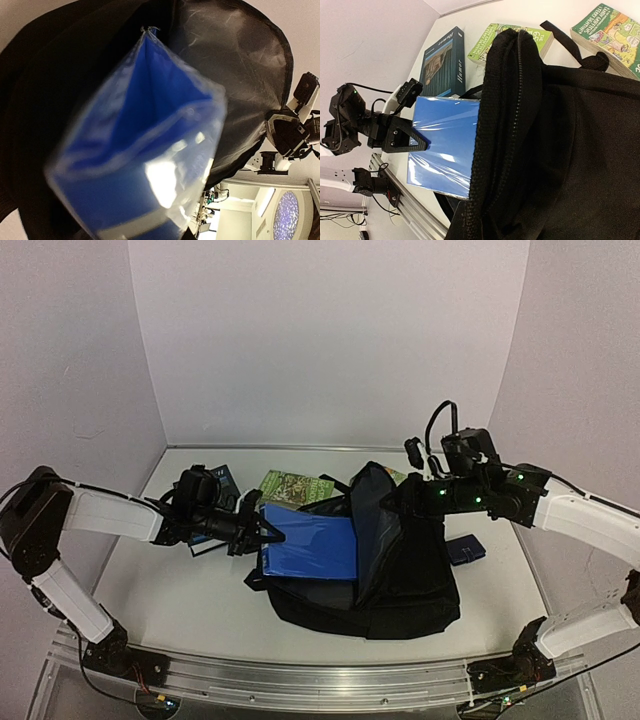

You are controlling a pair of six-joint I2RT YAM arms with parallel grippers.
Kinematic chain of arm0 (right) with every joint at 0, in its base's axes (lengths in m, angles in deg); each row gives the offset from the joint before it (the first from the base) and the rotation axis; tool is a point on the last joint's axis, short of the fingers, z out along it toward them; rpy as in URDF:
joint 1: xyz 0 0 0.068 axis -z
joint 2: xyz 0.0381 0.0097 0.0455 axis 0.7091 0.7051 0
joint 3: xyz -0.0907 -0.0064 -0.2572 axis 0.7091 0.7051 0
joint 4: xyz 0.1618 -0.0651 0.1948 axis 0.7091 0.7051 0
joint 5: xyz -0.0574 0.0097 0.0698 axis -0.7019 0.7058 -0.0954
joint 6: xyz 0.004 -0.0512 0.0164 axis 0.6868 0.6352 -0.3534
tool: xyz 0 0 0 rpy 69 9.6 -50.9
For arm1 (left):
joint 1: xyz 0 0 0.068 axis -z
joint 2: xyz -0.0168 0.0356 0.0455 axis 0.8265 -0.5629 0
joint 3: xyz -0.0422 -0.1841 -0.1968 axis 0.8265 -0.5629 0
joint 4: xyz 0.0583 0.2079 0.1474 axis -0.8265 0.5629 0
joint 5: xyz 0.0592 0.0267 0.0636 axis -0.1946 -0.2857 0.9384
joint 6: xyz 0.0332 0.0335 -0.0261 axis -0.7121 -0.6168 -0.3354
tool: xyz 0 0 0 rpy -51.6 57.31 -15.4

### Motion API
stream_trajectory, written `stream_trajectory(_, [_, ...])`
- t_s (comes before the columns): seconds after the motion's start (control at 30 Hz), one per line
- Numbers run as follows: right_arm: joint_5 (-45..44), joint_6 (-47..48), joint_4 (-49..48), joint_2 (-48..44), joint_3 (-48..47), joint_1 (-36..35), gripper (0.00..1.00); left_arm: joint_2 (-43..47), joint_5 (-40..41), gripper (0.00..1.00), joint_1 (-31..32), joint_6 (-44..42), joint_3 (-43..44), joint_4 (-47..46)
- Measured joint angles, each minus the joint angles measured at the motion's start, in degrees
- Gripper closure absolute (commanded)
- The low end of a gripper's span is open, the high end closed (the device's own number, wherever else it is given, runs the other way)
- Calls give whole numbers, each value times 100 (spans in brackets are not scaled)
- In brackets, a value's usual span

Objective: Pack the student bag
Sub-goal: Place the files in the student bag.

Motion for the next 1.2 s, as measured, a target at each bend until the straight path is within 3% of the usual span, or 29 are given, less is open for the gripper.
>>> stream_trajectory(0.37, [214, -18, -166, 3, 0, 1, 100, -920, -501, 100, 277, 720, 203, -1876])
stream_trajectory(0.77, [311, -100, -307, 59, 0, -1, 100, -1509, -39, 99, 624, 401, 522, -1808])
stream_trajectory(0.9, [334, -100, -337, 90, 0, -1, 100, -1779, 431, 85, 919, 155, 967, -1395])
stream_trajectory(1.13, [336, -100, -363, 96, 0, -1, 100, -2107, 1145, 40, 1216, -222, 1506, -469])
stream_trajectory(1.2, [335, -100, -368, 96, 0, -1, 100, -2101, 1426, 33, 1214, -408, 1579, -47])
